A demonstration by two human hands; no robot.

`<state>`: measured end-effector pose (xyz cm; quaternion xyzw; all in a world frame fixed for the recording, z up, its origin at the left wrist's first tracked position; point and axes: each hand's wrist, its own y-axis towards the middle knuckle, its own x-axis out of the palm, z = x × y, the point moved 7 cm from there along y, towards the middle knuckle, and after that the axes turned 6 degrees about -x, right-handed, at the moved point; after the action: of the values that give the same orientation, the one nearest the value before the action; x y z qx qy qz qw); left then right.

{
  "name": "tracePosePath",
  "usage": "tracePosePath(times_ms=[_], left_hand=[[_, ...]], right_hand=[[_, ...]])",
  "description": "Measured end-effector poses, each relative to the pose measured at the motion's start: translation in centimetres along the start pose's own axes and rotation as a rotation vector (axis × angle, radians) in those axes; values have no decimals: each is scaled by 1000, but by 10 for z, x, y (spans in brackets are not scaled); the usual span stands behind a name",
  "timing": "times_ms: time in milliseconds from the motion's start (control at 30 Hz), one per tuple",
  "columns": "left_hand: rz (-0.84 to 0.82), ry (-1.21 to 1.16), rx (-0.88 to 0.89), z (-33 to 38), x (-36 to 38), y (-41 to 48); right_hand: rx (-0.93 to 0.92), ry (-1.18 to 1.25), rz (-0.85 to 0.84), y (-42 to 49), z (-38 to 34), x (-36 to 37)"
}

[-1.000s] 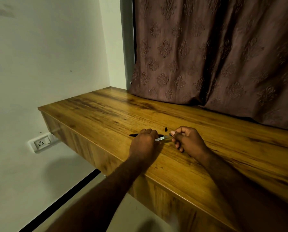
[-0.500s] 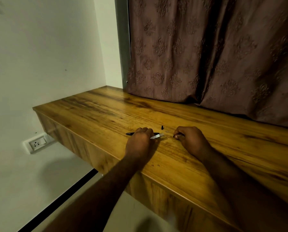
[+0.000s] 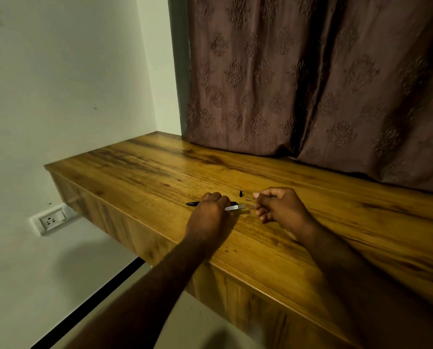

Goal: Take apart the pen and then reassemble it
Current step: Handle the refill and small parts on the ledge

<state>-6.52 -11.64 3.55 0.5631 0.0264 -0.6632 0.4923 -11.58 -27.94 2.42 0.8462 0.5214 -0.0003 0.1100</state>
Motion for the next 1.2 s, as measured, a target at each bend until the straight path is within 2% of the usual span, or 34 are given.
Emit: tracePosePath(times_ms=[67,267,567,1200], left_hand=[[9,17,22,2,0,0],[63,92,79,4,0,0],[129,171,148,16,-13,0],[156,112,136,11,-13,0]], right_hand=[[66,43,-68,-6,6,15],[103,122,-42,-7,14,27],[246,412,-68,-15,15,46],[277,441,-97,-18,12,45]])
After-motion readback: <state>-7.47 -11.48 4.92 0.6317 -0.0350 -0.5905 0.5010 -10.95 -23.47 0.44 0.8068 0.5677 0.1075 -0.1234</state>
